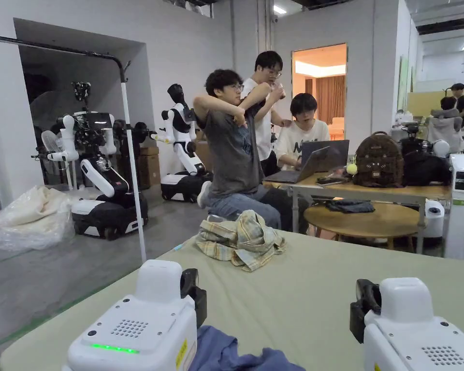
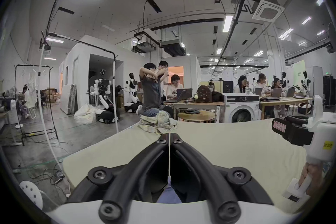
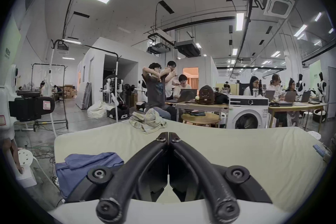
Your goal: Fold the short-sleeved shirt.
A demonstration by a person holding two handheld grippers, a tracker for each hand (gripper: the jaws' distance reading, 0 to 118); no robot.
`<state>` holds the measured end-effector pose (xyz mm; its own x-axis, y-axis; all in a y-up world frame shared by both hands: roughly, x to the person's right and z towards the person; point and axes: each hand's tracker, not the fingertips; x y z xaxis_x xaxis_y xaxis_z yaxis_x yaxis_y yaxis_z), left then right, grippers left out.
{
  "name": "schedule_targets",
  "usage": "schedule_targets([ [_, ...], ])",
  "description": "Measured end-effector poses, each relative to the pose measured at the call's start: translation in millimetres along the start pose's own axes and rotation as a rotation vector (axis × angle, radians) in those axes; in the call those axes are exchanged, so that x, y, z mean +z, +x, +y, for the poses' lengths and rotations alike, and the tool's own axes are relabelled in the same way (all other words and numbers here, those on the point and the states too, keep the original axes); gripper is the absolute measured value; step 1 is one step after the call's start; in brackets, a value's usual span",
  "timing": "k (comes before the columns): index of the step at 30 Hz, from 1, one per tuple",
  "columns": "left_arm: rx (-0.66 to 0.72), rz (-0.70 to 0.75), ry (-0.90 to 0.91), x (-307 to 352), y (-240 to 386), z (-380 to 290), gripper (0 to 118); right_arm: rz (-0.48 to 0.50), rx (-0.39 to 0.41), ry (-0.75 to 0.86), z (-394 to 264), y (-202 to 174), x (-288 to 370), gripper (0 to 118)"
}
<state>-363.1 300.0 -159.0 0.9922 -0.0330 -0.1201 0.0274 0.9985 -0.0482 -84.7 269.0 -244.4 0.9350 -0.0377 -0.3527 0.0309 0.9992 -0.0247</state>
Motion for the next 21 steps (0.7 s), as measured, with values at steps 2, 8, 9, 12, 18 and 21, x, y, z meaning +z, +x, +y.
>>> schedule_targets([
  [2, -0.018, -0.048, -0.038, -3, -7, -6, 0, 0.026, -0.023, -0.019, -6, 1, 2, 0],
  [8, 0.014, -0.151, -0.338, -52, -31, -47, 70, 0.027, -0.011, -0.083, -40, 15, 10, 0],
  [9, 0.04, -0.163, -0.389, -67, -35, -60, 90, 0.022, -0.014, -0.102, -46, 20, 8, 0],
  [12, 0.086, -0.148, -0.623, -122, -45, -107, 87, 0.006, -0.011, -0.165, -63, 32, 8, 0],
  [18, 0.049, -0.077, -0.921, -204, -52, -203, 87, -0.016, 0.027, -0.281, -93, 69, 6, 0],
  [21, 0.046, -0.058, -0.886, -204, -48, -204, 75, -0.056, 0.052, -0.304, -105, 83, 7, 0],
])
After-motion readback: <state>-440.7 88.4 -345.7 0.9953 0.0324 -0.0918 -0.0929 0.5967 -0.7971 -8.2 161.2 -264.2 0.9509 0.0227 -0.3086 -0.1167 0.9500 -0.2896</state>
